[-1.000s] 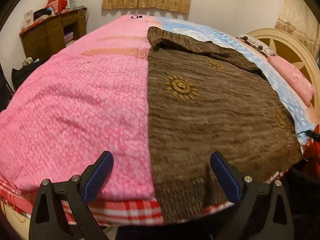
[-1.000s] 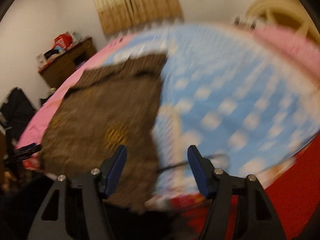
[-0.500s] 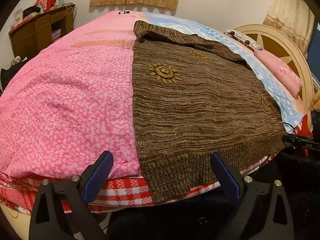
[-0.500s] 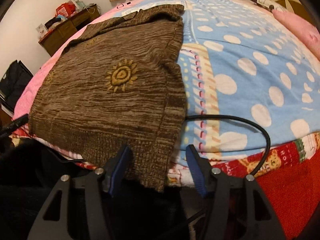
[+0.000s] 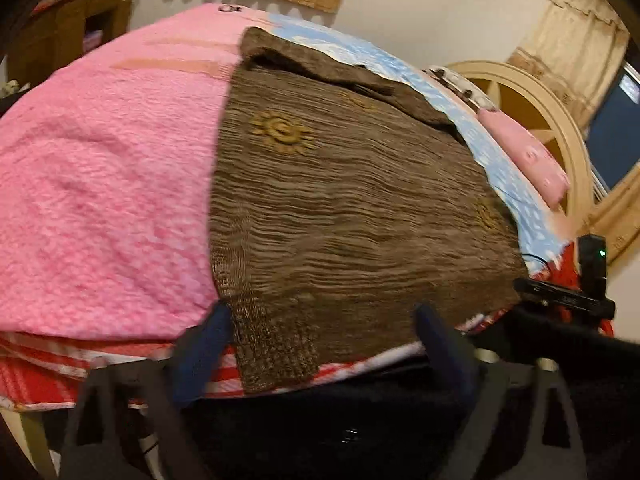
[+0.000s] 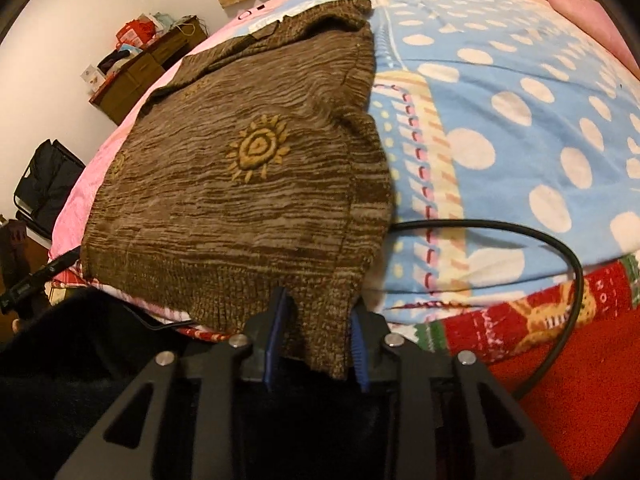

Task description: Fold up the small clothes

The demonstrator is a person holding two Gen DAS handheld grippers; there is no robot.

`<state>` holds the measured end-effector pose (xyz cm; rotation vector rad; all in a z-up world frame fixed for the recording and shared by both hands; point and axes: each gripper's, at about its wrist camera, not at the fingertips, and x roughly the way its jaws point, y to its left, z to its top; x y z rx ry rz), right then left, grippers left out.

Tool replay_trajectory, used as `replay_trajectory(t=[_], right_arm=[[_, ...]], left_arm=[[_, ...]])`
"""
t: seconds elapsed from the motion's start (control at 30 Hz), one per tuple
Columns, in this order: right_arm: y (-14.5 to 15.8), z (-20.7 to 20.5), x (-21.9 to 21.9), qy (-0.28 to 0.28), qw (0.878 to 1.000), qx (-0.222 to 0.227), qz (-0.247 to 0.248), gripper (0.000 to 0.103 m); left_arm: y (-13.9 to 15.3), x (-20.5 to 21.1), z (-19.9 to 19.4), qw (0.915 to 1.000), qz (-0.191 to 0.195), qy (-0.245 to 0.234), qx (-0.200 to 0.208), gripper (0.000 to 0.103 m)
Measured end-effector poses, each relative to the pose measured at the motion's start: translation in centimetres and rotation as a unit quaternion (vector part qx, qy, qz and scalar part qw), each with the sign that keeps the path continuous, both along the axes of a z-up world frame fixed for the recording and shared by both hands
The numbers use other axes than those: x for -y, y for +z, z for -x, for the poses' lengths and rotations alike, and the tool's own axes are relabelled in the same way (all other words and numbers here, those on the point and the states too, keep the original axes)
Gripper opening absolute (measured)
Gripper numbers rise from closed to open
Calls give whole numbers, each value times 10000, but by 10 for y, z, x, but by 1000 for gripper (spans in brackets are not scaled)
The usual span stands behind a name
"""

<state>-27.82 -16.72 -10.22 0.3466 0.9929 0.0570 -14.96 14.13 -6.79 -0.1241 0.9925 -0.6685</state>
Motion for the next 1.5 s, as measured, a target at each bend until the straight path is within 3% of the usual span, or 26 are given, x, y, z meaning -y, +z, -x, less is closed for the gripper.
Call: replay_trajectory(t=[0.03, 0.13, 0.2, 0.27, 0.3, 0.43, 0.6, 0.83, 0.97, 1.1, 1.23, 1.3, 1.37, 1.43, 1.47, 1.5], right_arm=[[0, -1, -1, 6, 10000, -3, 38, 34], [-2, -1, -1, -12, 10000, 24, 3, 34], [-2, -1, 1, -67, 10000, 45, -27, 29], [-2, 0, 3, -55, 9999, 65, -95, 13], [-1, 0, 4, -40, 9997, 69, -228, 12], [7, 1, 3, 28, 9991, 137, -406, 9], [51, 1, 7, 189, 9905, 804, -1096, 9], [88, -40, 41, -40, 9722, 1362, -1904, 9], [84, -94, 64, -417, 9670, 1332, -2130, 9], [54, -152, 94, -1095, 9650, 1055, -2136, 9], [31, -179, 100, -1480, 9704, 799, -1733, 16], [28, -177, 104, -1438, 9681, 838, -1876, 30], [34, -172, 106, -1507, 9650, 1033, -1881, 58], [53, -163, 101, -1661, 9687, 1325, -1282, 77], [67, -159, 93, -1683, 9708, 1491, -836, 78], [80, -156, 82, -1662, 9713, 1644, -428, 78]], left_arm=[[-2, 2, -1, 10000, -82, -12, -48, 58], [-8, -8, -6, 9996, 20, 236, -179, 38], [-8, -18, -11, 9982, 278, 397, -362, 27], [-11, -29, -16, 9950, 574, 574, -580, 19], [-13, -33, -17, 9937, 634, 670, -642, 12], [-4, -30, -16, 9942, 517, 764, -551, 10], [27, -20, -19, 9961, 555, 609, -313, 10], [80, 4, -71, 9978, 401, 517, 118, 10], [82, 23, -123, 9969, 51, 744, 250, 10], [64, 36, -181, 9931, -322, 1127, 101, 11], [50, 33, -215, 9926, -116, 1108, -490, 12], [54, 24, -218, 9932, 106, 1021, -543, 12], [59, 12, -221, 9937, 319, 908, -574, 14], [65, 5, -220, 9946, 257, 922, -400, 27], [68, 2, -217, 9950, 85, 973, -205, 34], [70, -2, -215, 9948, -64, 1017, -58, 49]])
